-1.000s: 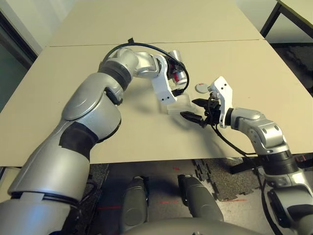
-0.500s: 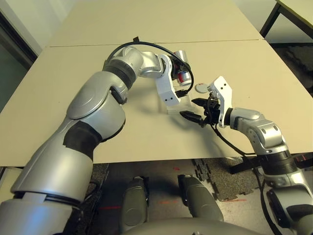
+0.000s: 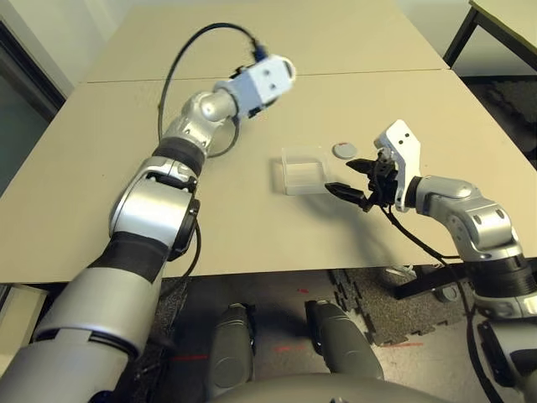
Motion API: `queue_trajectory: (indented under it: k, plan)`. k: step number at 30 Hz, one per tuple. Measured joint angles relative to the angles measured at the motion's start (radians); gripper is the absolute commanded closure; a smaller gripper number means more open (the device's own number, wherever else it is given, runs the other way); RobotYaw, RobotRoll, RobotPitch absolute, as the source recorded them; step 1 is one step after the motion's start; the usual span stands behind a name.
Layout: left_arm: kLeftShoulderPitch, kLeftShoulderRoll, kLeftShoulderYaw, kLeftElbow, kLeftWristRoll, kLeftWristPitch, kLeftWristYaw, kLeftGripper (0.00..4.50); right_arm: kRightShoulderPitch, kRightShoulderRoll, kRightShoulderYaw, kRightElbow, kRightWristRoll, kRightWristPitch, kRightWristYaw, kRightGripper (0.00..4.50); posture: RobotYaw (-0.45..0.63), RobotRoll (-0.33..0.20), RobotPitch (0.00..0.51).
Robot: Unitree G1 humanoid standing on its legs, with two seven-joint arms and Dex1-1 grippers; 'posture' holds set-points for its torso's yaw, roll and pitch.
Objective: Pour the medicine from the bottle into the box.
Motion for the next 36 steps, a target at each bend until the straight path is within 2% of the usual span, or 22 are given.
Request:
queue_trajectory:
  k: [7,12,14,15,18,22,25,27,32,36]
  plan:
    - [0.101,0.026,0.056,0.000,-0.038,0.050,0.057,2.03,0.012,-0.013,0.001,-0.035,0.018,0.036,0.012,0.00,-0.16,0.000,0.157]
    - [0.098,0.026,0.040,0.000,-0.030,0.045,0.064,2.03,0.012,-0.012,0.002,-0.037,0.018,0.042,0.012,0.00,-0.16,0.000,0.155]
    - [0.080,0.027,-0.010,0.000,0.012,0.004,0.062,2.03,0.010,-0.012,0.003,-0.037,0.018,0.042,0.012,0.00,-0.15,0.000,0.154]
    - [0.067,0.031,-0.051,0.000,0.045,-0.027,0.059,2.03,0.009,-0.011,0.003,-0.037,0.018,0.042,0.012,0.00,-0.15,0.000,0.154]
    - [-0.023,0.065,-0.263,-0.024,0.243,-0.222,0.063,2.03,0.008,-0.010,0.007,-0.037,0.018,0.042,0.012,0.00,-0.15,0.000,0.151]
    - [-0.178,0.110,-0.576,-0.101,0.566,-0.479,0.175,2.03,0.007,-0.006,0.010,-0.027,0.016,0.034,0.015,0.00,-0.15,0.000,0.143]
    - [-0.226,0.101,-0.745,-0.126,0.747,-0.568,0.274,2.03,0.005,0.003,0.014,0.002,0.014,0.017,0.017,0.00,-0.15,0.000,0.137]
    - [-0.231,0.081,-0.842,-0.125,0.852,-0.577,0.333,2.03,0.003,0.014,0.017,0.015,0.005,0.008,0.016,0.00,-0.15,0.000,0.135]
    - [-0.273,0.001,-0.993,-0.092,1.018,-0.558,0.453,2.03,-0.001,0.046,0.023,0.029,-0.001,-0.009,0.006,0.00,-0.17,0.000,0.131]
    - [-0.318,-0.071,-1.012,-0.067,1.045,-0.528,0.502,2.03,-0.002,0.066,0.032,0.032,-0.004,-0.014,0.003,0.00,-0.18,0.000,0.133]
